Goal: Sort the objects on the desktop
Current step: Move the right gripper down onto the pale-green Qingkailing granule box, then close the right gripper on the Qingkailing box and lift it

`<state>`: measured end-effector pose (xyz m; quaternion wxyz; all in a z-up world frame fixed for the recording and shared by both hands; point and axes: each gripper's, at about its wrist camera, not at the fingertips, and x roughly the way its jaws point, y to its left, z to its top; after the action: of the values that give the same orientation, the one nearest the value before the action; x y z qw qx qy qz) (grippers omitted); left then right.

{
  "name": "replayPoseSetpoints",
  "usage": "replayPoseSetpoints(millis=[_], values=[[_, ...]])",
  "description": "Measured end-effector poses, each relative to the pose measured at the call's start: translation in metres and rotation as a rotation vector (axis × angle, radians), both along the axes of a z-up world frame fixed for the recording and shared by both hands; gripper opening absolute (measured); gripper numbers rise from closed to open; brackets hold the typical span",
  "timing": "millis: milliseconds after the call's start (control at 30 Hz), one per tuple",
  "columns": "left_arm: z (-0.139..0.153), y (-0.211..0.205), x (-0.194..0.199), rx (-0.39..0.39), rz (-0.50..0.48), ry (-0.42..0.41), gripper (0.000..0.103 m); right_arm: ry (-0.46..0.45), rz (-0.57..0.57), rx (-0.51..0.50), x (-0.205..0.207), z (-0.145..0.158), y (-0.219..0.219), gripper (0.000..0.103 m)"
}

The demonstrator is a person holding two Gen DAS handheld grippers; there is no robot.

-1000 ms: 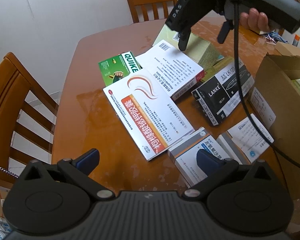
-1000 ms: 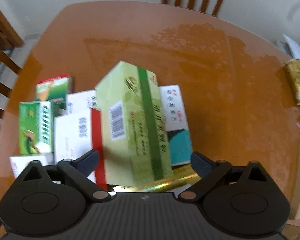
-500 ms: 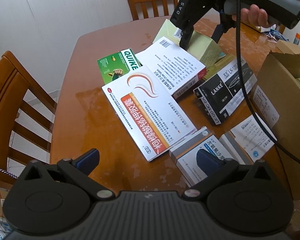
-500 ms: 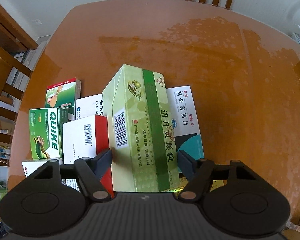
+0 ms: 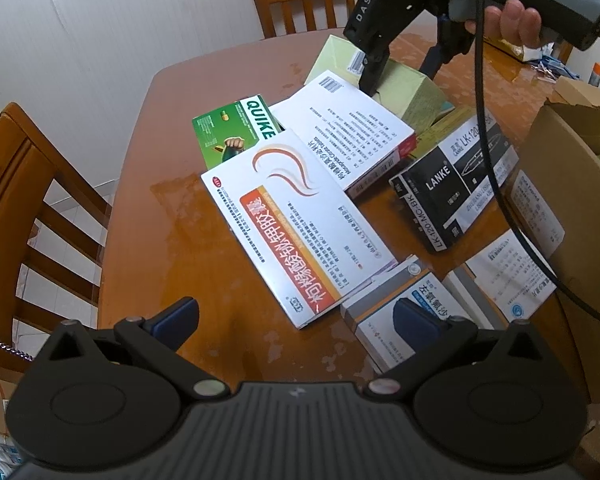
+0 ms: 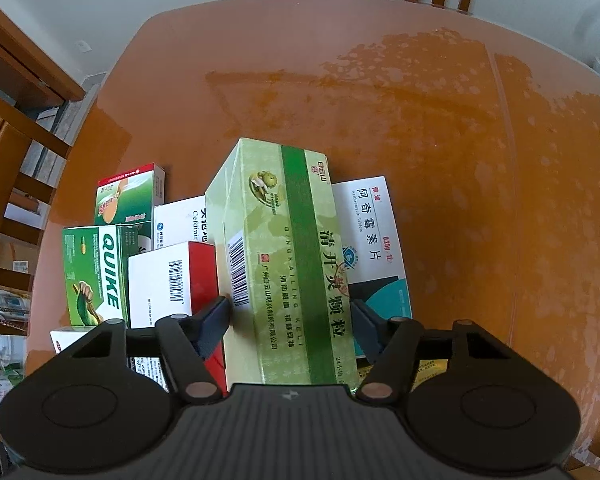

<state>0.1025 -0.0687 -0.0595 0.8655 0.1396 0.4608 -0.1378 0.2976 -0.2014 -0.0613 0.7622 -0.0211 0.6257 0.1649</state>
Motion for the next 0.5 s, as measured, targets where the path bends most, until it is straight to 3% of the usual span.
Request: replayPoseSetpoints(millis=[500], values=[[0.003, -0.004, -0.003, 0.001, -0.008, -0.013, 0.103, -0.039, 0.006, -0.009, -0.017, 0.02, -0.004, 0.059]])
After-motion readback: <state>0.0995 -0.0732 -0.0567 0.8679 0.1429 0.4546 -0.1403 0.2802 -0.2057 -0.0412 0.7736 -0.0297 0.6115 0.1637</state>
